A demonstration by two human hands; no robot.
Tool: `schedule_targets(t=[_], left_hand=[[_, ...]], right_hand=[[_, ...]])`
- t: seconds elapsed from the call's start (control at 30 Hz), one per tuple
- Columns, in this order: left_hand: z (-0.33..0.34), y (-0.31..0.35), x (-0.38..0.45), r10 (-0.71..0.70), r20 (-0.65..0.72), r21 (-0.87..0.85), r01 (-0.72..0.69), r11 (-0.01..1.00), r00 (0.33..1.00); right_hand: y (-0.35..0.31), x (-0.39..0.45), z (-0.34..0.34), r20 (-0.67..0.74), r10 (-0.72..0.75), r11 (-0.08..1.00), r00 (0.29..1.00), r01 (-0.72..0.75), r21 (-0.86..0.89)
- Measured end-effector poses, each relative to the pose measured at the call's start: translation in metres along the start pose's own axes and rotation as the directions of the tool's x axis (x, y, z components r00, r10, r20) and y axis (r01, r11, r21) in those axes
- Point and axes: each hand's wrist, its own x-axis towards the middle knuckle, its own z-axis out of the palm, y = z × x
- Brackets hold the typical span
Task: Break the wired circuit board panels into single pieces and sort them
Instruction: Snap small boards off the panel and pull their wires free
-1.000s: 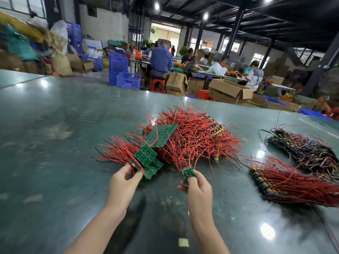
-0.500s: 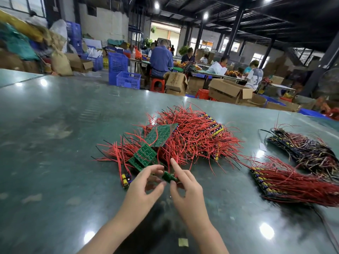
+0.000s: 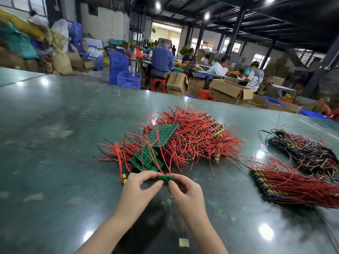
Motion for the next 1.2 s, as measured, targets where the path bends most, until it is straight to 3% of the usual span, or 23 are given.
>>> schedule_targets(t=[0.23,0.37,0.53,0.67,0.93,1.2], left_hand=[[0.000,0.000,-0.001,-0.032,0.005,0.035,0.032,0.999,0.999],[0.000,-0.001,-0.002,-0.018,-0.010,0.066,0.019,0.998,1.000],[-0.003,-0.003,0.001,-0.072,0.035,-0.063,0.074,0.995,0.997],[-0.005,-0.001,0.002,-0.053,0.071,-0.070,0.058,0.996,0.996],[-0.001,0.005,-0.006,-0.040,0.002,-0.183,0.039,0.982,0.999],[0.002,0.006,-0.006,-0.036,-0.074,-0.116,0.027,0.993,0.997]], right_hand=[[0.001,0.000,-0.002,-0.016,-0.068,0.994,0.998,0.066,-0.083],[0.000,-0.001,-0.002,0.049,-0.123,0.977,0.991,0.129,-0.172],[-0.001,-0.001,-0.001,0.066,-0.148,0.965,0.987,0.158,-0.208],[-0.002,-0.001,-0.003,0.068,-0.158,0.965,0.985,0.168,-0.201],[0.003,-0.003,0.001,-0.055,-0.235,0.958,0.970,0.222,-0.180],[0.006,-0.007,0.012,-0.144,-0.250,0.953,0.957,0.217,-0.213]])
